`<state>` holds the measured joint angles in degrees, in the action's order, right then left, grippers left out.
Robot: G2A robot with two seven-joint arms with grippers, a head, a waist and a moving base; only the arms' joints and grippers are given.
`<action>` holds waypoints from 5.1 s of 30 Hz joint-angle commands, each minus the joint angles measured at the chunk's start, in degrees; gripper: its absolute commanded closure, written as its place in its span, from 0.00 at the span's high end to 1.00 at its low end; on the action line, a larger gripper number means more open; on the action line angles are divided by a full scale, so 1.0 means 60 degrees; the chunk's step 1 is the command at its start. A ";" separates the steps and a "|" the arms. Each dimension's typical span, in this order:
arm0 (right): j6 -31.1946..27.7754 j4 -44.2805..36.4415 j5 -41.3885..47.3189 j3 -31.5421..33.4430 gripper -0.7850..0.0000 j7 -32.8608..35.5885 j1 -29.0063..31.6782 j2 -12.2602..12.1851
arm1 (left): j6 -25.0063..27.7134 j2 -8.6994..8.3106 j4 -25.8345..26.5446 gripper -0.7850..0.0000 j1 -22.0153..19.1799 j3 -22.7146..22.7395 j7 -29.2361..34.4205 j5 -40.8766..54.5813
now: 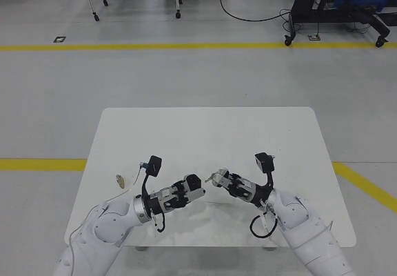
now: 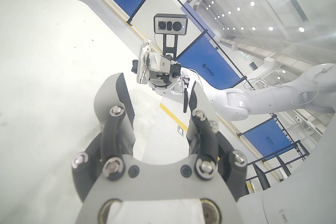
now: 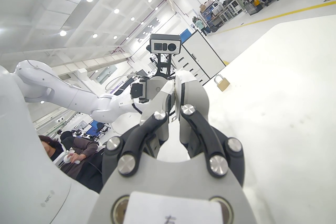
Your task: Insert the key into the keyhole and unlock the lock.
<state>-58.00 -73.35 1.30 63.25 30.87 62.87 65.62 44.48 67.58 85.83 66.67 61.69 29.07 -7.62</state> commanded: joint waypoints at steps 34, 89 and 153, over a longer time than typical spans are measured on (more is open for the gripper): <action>0.0000 0.0326 0.0472 -0.0737 0.00 0.0587 -0.0457 0.0028 | -0.0199 0.0025 -0.0144 0.00 -0.0097 -0.0188 -0.0209 -0.0108; 0.1323 0.0717 0.1734 -0.1424 0.00 0.3797 -0.1220 -0.0288 | -0.1516 -0.0210 -0.0484 0.00 -0.0534 -0.0345 0.1962 0.0480; 0.0000 0.1146 0.3052 -0.0175 0.00 0.2178 -0.0678 -0.0595 | -1.0481 -0.0626 0.3342 1.00 0.1256 0.1907 0.3638 -1.2905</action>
<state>-58.00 -66.47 19.61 62.20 43.93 58.80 62.05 -17.56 63.70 106.60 74.61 73.23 49.59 -84.30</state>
